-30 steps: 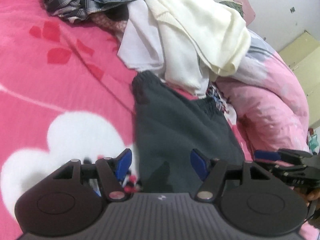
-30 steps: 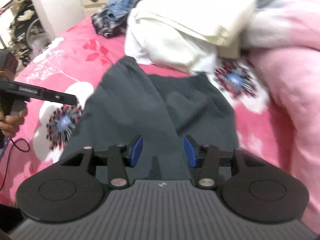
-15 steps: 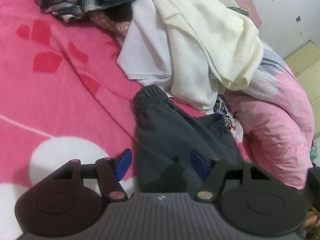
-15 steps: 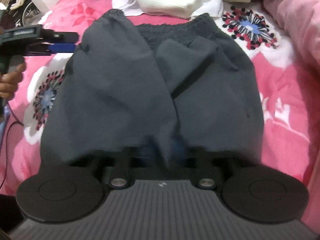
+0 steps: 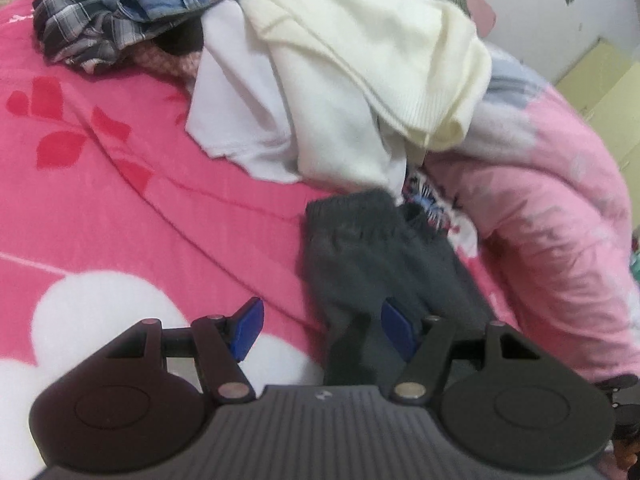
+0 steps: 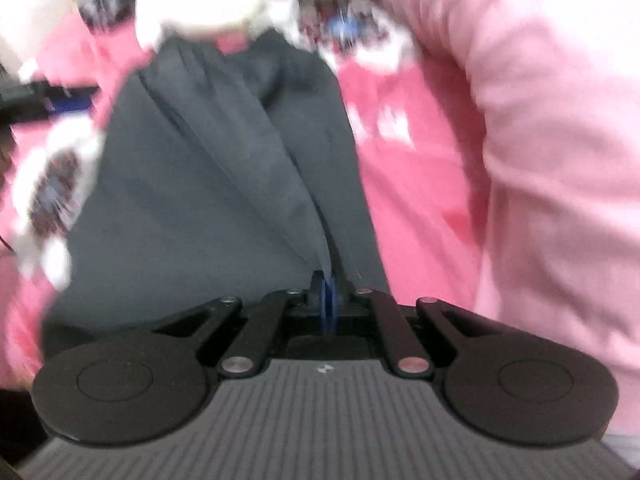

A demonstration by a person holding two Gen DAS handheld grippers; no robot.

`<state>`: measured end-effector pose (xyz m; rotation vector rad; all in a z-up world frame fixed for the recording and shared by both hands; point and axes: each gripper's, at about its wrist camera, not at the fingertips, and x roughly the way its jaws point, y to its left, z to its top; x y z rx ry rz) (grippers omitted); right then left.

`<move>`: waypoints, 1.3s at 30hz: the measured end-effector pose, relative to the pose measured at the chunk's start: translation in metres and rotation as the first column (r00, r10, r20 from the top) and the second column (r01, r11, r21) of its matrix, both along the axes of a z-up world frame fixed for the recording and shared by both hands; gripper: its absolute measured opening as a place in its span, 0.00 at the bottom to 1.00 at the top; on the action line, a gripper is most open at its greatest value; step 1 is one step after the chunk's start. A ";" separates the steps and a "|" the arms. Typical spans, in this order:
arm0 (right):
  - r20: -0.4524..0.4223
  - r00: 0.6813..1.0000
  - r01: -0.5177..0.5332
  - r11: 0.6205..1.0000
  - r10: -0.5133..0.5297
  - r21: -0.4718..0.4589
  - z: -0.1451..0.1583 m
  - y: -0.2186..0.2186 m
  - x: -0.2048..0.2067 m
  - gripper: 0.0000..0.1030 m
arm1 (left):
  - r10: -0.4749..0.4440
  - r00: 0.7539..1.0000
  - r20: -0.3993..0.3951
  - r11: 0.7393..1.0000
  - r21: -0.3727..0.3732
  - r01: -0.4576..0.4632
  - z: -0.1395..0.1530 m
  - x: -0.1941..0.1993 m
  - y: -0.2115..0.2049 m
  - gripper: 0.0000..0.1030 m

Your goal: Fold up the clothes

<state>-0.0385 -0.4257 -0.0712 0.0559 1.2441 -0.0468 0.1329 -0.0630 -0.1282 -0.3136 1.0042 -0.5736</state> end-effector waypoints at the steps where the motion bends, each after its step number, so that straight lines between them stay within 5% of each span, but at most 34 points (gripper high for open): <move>1: -0.027 1.000 -0.013 1.000 0.012 -0.017 -0.004 0.001 -0.001 0.07 | -0.007 1.000 0.000 1.000 0.008 0.007 -0.001 -0.001 -0.002 0.64; 8: 0.198 0.972 -0.131 0.991 0.125 0.019 0.057 0.009 0.022 0.44 | -0.010 1.000 -0.016 1.000 0.011 0.010 -0.011 0.008 -0.010 0.64; 12: 0.298 0.947 -0.172 0.974 0.122 0.149 0.057 0.022 0.087 0.49 | -0.007 1.000 -0.026 1.000 0.020 0.008 -0.019 0.011 -0.017 0.64; 18: 0.189 0.982 -0.085 0.937 0.020 0.340 0.001 0.030 0.182 0.49 | -0.058 0.998 0.018 0.998 0.035 0.057 -0.021 0.008 -0.022 0.64; 22: 0.046 0.997 0.037 0.868 -0.069 0.496 -0.035 0.027 0.212 0.49 | -0.081 0.996 0.030 0.997 0.017 0.080 -0.025 0.013 -0.020 0.64; 27: 0.119 0.991 -0.115 0.865 0.065 0.488 -0.027 0.047 0.203 0.22 | -0.093 0.993 0.070 0.996 -0.005 0.094 -0.031 0.017 -0.021 0.64; 31: 0.116 0.989 -0.129 0.890 0.086 0.438 -0.033 0.056 0.203 0.21 | -0.107 0.989 0.102 0.994 -0.003 0.108 -0.033 0.018 -0.025 0.64; 34: 0.173 0.981 -0.155 0.906 0.092 0.395 -0.030 0.064 0.200 0.09 | -0.104 0.989 0.101 0.994 -0.013 0.106 -0.033 0.018 -0.024 0.65; 39: 0.401 0.877 -0.338 0.933 0.265 0.122 0.009 0.099 0.156 0.03 | -0.087 0.994 0.063 0.994 -0.057 0.091 -0.031 0.024 -0.018 0.65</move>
